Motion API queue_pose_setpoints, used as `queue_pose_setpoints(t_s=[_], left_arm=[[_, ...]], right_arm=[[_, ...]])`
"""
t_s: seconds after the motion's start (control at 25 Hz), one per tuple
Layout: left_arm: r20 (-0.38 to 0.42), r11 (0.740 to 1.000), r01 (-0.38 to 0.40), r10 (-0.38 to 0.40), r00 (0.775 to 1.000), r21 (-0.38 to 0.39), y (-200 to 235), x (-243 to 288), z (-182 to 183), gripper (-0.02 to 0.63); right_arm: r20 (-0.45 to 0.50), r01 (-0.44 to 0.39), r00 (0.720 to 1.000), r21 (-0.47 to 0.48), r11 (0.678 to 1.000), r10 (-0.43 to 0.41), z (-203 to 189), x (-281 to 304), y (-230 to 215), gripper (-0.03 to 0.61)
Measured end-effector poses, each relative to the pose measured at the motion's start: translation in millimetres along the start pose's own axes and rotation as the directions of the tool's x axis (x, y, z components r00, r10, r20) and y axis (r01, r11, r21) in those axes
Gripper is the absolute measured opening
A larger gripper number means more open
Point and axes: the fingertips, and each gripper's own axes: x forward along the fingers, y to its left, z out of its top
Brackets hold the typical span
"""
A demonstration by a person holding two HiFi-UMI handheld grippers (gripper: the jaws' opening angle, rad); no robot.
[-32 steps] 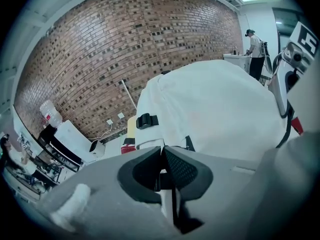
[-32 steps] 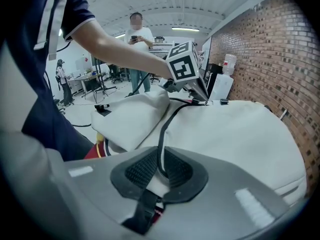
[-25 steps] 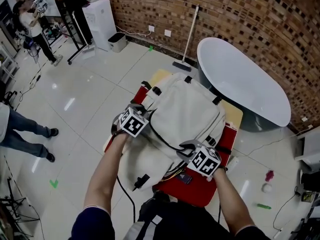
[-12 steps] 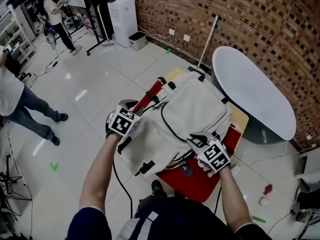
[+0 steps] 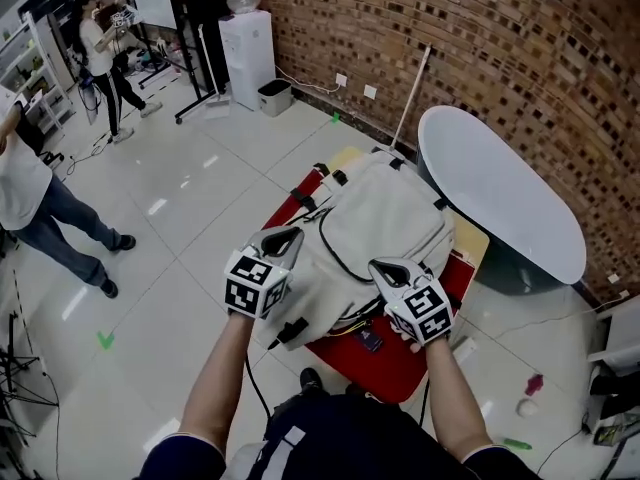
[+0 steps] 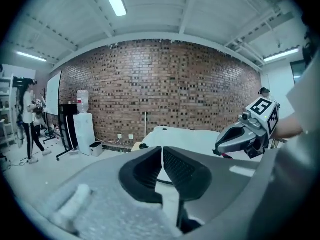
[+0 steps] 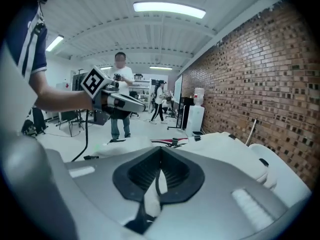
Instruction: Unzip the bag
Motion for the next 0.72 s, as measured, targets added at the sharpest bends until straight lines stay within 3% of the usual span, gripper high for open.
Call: queue_pose_setpoints(t_s=[0.12,0.36,0.72], left_arm=[[0.038,1.0,0.023,-0.023,0.999,0.005,-17,-4,3,0.002],[0.11,0.993,0.1,-0.093,0.99,-0.059,-49,-17,15,0.002],[0.16,0.984,0.162,-0.148,0.976,-0.075,-79,-22,22,0.002]], right_arm=[[0.08,0.012,0.997,0.06,0.998,-0.016,15,-3,1,0.006],[0.217,0.029,0.974,0.135,0.99,-0.058,47,-17,11,0.006],[0.282,0.023,0.958,0.124,0.992,-0.057,69,-29,28,0.006]])
